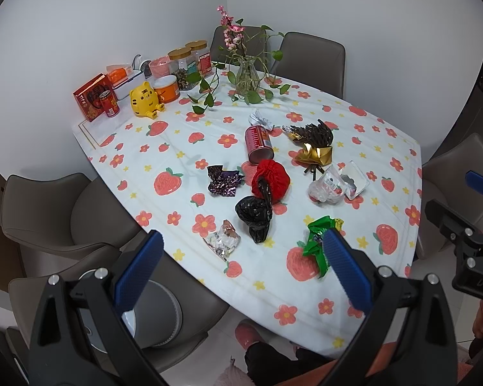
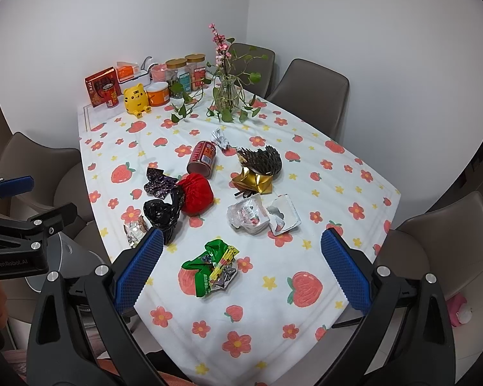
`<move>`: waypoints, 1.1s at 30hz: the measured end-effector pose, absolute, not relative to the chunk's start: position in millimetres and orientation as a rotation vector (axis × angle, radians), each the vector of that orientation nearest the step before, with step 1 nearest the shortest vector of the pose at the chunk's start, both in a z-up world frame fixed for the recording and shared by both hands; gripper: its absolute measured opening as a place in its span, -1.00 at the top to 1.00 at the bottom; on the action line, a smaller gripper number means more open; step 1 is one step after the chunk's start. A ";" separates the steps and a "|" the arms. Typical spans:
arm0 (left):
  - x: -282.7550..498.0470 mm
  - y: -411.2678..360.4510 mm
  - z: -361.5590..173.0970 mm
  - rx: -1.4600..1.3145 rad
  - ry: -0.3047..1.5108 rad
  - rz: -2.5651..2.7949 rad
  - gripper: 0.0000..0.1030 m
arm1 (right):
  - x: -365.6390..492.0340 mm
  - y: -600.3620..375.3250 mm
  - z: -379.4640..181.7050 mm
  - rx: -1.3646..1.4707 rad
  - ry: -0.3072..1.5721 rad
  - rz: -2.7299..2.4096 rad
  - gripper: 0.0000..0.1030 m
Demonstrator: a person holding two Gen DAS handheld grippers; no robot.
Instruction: Collect trash
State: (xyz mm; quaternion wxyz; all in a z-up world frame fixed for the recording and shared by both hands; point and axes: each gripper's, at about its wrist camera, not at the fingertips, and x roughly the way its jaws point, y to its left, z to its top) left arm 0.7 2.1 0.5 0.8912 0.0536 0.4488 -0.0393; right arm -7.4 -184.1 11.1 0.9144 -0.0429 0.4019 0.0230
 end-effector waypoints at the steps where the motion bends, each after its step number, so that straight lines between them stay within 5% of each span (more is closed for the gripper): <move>1: 0.6 2.2 0.7 0.112 0.931 -0.082 -0.92 | -7.2 -183.6 11.4 -0.088 0.827 0.047 -0.86; 19: -0.4 7.8 -6.4 0.093 0.951 -0.099 -0.92 | -7.1 -183.0 8.4 -0.091 0.836 0.050 -0.86; 33: 46.9 -1.3 -84.2 0.044 1.084 -0.138 -0.92 | 35.0 -175.6 -80.0 -0.120 0.978 0.106 -0.78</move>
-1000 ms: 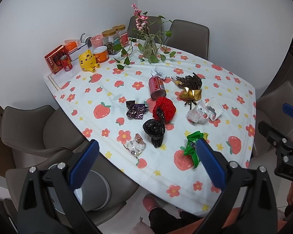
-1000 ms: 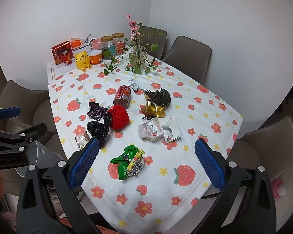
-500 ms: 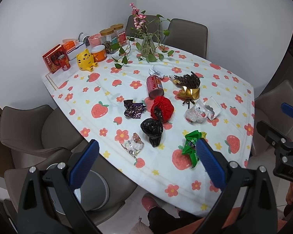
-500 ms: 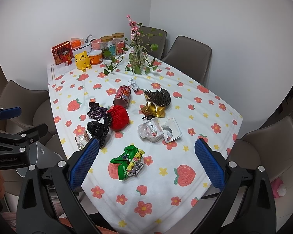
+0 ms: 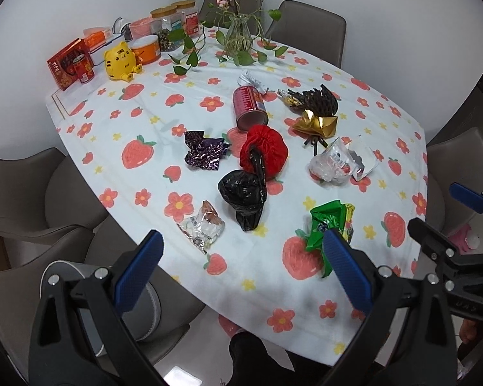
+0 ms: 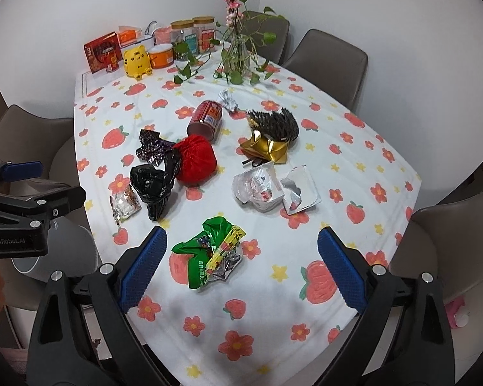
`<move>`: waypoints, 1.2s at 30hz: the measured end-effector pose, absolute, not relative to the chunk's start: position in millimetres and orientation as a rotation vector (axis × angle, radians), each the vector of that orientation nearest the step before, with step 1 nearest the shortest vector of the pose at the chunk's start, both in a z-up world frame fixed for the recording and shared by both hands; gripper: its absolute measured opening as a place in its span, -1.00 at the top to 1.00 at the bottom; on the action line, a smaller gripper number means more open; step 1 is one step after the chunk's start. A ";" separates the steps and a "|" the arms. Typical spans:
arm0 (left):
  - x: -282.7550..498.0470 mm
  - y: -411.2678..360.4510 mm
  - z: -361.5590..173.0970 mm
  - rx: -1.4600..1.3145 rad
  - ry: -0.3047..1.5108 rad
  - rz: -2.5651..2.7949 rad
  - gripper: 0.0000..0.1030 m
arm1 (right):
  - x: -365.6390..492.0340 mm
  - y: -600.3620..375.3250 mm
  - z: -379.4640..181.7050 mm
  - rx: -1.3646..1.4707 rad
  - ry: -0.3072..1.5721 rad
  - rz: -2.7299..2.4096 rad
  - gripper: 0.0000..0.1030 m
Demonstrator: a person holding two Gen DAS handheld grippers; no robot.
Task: Collect trash
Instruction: 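Grasp the black plastic bag with the left gripper while the right gripper grasps the green snack wrapper, then carry both items to the grey bin and open the left gripper over it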
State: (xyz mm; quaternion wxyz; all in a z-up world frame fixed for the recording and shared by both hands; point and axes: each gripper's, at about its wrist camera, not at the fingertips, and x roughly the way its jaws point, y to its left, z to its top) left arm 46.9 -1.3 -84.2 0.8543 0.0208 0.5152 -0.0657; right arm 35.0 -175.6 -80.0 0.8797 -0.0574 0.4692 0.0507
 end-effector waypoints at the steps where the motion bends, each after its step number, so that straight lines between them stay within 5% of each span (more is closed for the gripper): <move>1: 53.4 -0.3 -92.3 0.042 1.095 -0.142 -0.92 | 40.9 -174.7 -90.6 -0.122 0.992 0.110 -0.78; 11: 113.9 -12.2 -183.9 0.092 1.161 -0.140 -0.92 | 88.8 -174.6 -192.4 -0.167 1.087 0.143 -0.74; 16: 136.1 -13.6 -216.9 0.086 1.179 -0.151 -0.88 | 100.7 -170.2 -224.1 -0.159 1.138 0.184 -0.35; 18: 138.9 -15.4 -223.1 0.098 1.173 -0.149 -0.55 | 100.6 -165.9 -227.8 -0.159 1.139 0.211 -0.20; 19: 140.5 -15.4 -227.2 0.087 1.195 -0.159 0.15 | 100.3 -162.2 -227.6 -0.166 1.135 0.235 0.15; 21: 143.5 -12.8 -232.9 0.040 1.215 -0.188 0.36 | 100.9 -155.8 -224.5 -0.179 1.134 0.259 0.31; 36: 100.1 -22.2 -155.2 0.028 1.082 -0.222 0.51 | 74.5 -189.8 -152.6 -0.145 1.034 0.202 0.43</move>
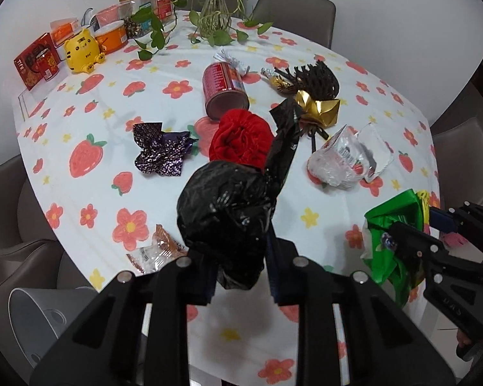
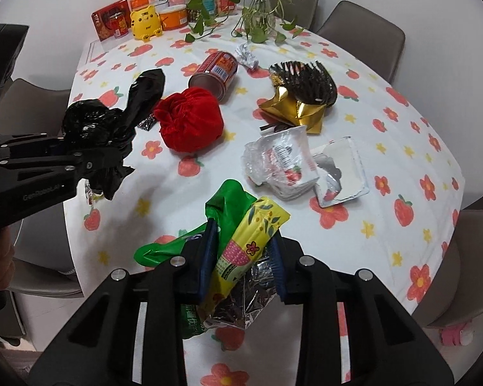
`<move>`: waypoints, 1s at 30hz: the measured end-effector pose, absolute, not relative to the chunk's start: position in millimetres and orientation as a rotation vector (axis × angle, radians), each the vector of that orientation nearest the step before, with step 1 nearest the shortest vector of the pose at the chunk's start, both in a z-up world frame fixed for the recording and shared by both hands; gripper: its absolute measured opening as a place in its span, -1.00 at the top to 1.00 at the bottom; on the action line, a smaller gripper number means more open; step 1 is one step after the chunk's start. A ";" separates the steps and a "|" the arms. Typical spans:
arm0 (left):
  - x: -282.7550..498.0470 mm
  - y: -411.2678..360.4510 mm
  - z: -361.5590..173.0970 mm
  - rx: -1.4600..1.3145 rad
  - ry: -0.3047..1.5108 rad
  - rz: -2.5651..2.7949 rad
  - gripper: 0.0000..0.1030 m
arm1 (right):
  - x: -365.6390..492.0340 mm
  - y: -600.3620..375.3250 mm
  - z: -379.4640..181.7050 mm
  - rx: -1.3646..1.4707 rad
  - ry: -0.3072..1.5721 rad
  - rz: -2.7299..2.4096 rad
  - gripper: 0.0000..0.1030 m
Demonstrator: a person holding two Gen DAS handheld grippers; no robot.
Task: Collect trash
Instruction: 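Carry both items to the grey bin and open the left gripper over it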
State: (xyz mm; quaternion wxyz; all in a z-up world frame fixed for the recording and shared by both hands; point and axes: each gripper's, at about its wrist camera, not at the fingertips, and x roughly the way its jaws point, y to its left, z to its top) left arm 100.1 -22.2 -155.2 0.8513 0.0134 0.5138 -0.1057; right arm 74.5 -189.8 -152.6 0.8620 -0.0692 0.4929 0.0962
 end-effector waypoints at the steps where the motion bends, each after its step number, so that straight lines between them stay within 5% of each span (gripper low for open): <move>1: 94.4 -20.6 -147.6 0.019 1.073 -0.215 0.51 | 71.4 -192.4 -145.9 -0.146 1.022 0.202 0.43; 14: 1.9 44.2 -95.8 -0.110 1.003 0.083 0.51 | 43.0 -143.2 -98.3 -0.255 0.927 0.461 0.43; 30: -98.5 292.7 -99.1 -0.210 1.045 0.310 0.49 | -0.9 111.8 -73.3 -0.266 0.860 0.718 0.43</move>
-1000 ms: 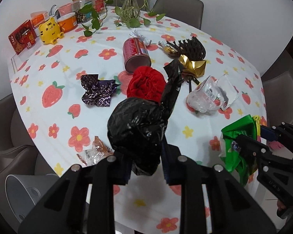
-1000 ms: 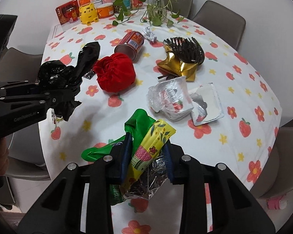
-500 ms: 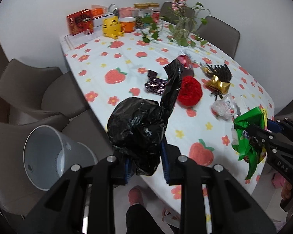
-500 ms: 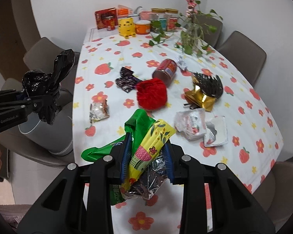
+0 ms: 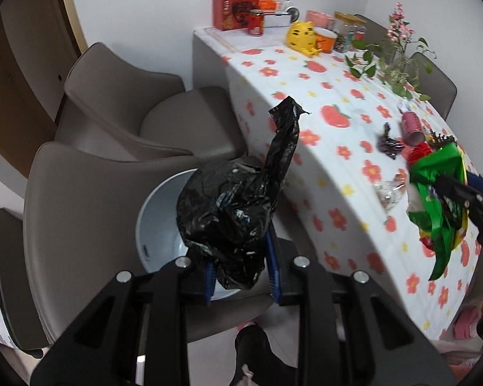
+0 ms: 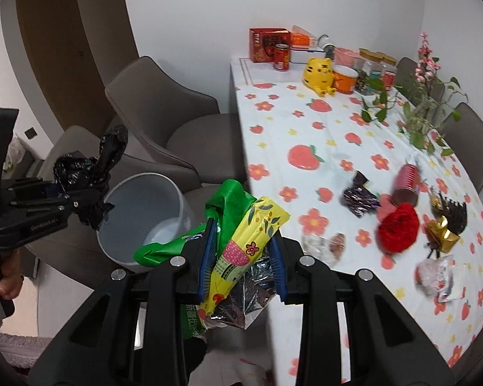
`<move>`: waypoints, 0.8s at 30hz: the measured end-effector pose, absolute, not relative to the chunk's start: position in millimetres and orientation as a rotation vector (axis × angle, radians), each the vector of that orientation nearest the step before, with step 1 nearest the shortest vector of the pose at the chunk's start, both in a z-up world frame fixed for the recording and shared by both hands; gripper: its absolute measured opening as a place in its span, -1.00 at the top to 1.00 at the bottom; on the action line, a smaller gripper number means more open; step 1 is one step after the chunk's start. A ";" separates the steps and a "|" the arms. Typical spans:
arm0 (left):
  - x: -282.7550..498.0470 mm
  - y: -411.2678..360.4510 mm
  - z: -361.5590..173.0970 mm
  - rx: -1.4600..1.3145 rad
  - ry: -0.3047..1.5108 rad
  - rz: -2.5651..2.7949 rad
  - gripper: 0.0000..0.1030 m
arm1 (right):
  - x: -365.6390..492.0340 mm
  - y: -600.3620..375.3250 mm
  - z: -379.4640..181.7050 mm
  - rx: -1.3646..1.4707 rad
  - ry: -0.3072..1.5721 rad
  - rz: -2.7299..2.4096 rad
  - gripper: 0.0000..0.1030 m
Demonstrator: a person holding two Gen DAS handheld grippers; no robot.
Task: Collect trash
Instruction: 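Carry both items to the grey bin and open the left gripper over it, then open the right gripper over the grey bin to drop the green wrapper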
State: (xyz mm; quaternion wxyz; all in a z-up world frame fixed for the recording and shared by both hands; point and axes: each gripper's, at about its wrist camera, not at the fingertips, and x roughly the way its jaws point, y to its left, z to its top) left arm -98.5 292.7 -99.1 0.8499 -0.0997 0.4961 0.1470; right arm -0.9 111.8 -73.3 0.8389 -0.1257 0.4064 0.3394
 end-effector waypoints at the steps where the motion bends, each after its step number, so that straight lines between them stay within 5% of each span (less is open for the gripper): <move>1: -102.9 306.1 -103.3 -0.216 1.053 0.310 0.49 | -4.6 127.4 -72.4 -0.267 0.856 0.731 0.43; 5: -110.0 336.4 -114.5 -0.232 1.074 0.292 0.40 | -21.0 172.5 -66.0 -0.270 0.837 0.759 0.43; 11: -114.3 356.7 -114.1 -0.243 1.042 0.264 -0.38 | -26.1 201.3 -65.9 -0.311 0.828 0.735 0.43; 24: -129.2 380.5 -106.6 -0.299 1.003 0.307 -0.40 | -27.2 255.0 -72.2 -0.380 0.856 0.826 0.41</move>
